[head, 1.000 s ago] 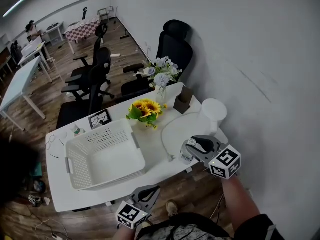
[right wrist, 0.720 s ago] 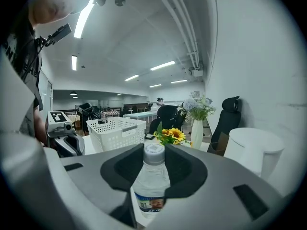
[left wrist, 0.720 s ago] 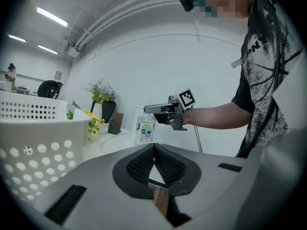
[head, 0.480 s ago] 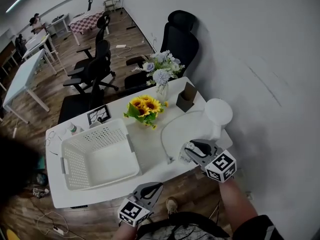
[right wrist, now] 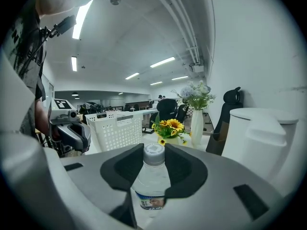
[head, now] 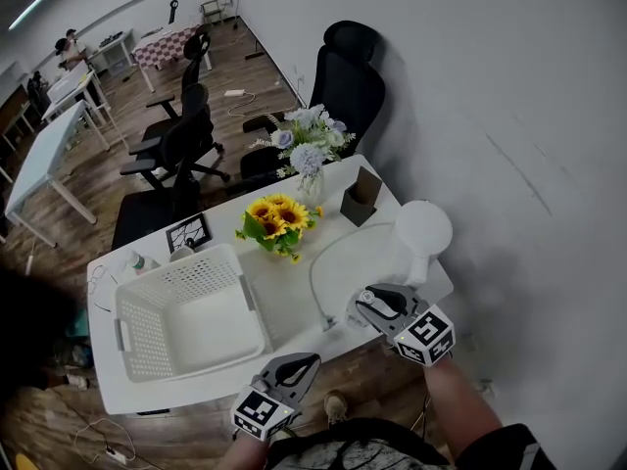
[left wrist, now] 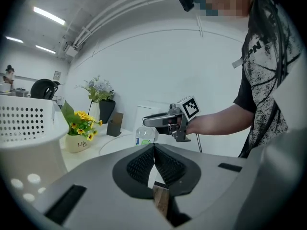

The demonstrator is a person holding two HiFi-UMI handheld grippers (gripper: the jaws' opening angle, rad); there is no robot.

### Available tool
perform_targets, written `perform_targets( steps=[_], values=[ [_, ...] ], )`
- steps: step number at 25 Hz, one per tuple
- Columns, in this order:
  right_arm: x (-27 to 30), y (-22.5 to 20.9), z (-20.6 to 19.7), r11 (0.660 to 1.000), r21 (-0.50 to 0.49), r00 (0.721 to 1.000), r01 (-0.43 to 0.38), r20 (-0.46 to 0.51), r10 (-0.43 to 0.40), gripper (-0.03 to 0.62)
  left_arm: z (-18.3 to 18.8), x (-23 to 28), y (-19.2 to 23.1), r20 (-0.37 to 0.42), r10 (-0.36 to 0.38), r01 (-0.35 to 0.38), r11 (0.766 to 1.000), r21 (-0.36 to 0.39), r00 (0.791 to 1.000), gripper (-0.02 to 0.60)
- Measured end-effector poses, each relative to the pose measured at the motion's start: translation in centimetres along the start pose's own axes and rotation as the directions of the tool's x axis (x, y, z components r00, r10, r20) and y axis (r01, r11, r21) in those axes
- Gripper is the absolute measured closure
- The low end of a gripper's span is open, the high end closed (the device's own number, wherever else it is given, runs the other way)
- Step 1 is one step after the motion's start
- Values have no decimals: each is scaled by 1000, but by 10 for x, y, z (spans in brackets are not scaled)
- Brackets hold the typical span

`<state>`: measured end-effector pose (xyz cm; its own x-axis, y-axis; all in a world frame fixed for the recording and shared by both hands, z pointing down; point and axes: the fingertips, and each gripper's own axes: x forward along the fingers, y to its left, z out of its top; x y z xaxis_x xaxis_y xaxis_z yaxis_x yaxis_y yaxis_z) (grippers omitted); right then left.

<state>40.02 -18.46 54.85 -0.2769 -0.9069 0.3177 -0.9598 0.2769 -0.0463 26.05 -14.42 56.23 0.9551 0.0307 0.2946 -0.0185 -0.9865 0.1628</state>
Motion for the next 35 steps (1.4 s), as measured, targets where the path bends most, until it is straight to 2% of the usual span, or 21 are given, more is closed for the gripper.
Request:
perform_targets(
  steps=[6, 13, 17, 23, 30, 32, 35],
  values=[
    [-1, 7, -1, 999, -42, 1000, -10, 6, 10, 444, 10, 9, 1, 6, -4, 4, 1000, 24, 1000, 571],
    [-4, 8, -4, 999, -30, 1000, -15, -1, 15, 444, 14, 10, -2, 1, 5, -5, 999, 46, 1000, 571],
    [-10, 6, 4, 1000, -22, 999, 6, 39, -5, 419, 17, 10, -7, -3, 4, -4, 998, 62, 1000, 571],
    [-36, 18, 22, 994, -102, 997, 31, 79, -23, 407, 28, 11, -15, -2, 0, 1, 994, 110, 1000, 571],
    [-70, 40, 30, 988, -150, 992, 33, 122, -15, 408, 39, 12, -25, 24, -2, -2, 990, 138, 1000, 571],
    [-75, 46, 23, 990, -142, 993, 24, 119, -7, 424, 40, 13, -29, 28, -7, 3, 990, 141, 1000, 571],
    [-80, 56, 13, 992, -125, 995, -5, 100, 17, 515, 42, 15, -34, 29, -15, 10, 989, 148, 999, 571]
  ],
)
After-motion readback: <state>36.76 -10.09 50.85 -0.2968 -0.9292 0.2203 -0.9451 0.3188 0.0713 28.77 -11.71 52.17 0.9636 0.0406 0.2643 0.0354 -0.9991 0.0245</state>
